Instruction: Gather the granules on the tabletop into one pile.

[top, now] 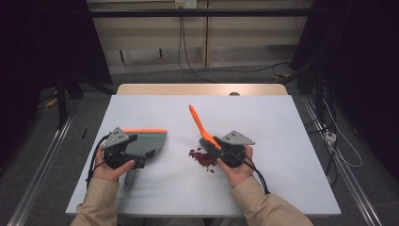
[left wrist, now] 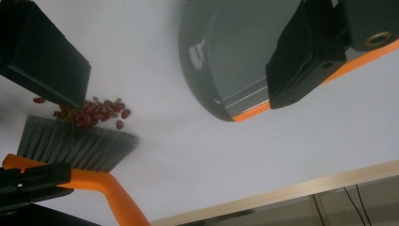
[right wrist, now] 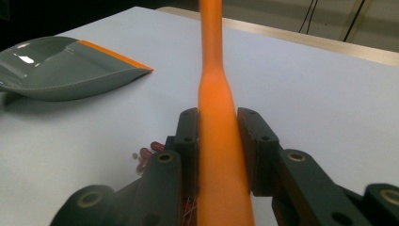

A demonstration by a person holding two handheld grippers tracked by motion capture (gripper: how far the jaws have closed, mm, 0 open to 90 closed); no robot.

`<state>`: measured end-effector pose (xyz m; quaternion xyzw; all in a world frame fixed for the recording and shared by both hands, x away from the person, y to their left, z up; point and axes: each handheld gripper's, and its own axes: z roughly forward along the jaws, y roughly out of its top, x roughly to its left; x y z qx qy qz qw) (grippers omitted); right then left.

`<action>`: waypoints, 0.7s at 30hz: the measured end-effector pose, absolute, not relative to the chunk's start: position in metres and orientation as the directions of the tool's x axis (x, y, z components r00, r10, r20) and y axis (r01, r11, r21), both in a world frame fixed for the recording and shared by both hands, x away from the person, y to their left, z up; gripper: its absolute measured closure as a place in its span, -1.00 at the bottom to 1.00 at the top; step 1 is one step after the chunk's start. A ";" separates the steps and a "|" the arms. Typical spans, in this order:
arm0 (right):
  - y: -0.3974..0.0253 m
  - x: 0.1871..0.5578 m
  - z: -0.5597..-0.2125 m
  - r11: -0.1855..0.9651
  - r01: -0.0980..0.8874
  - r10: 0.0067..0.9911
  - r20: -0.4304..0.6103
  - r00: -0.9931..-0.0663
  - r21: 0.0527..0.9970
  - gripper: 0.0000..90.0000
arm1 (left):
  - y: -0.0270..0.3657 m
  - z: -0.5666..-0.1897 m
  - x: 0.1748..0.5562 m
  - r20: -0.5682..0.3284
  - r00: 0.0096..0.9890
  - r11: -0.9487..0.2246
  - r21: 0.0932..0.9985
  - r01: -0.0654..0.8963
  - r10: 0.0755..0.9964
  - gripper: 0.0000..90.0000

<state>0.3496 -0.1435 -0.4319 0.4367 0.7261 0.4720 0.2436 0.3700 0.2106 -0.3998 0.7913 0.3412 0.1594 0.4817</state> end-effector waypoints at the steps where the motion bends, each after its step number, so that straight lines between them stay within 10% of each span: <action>1: -0.143 0.350 -0.432 0.180 0.399 0.862 0.051 -0.505 0.899 0.59 | 0.211 -0.400 0.370 -0.076 0.717 -0.304 0.871 0.386 0.693 -0.85; 21: -0.165 0.399 -0.421 0.216 0.276 0.720 0.038 -0.693 0.937 0.59 | 0.213 -0.400 0.371 -0.077 0.712 -0.300 0.871 0.389 0.698 -0.85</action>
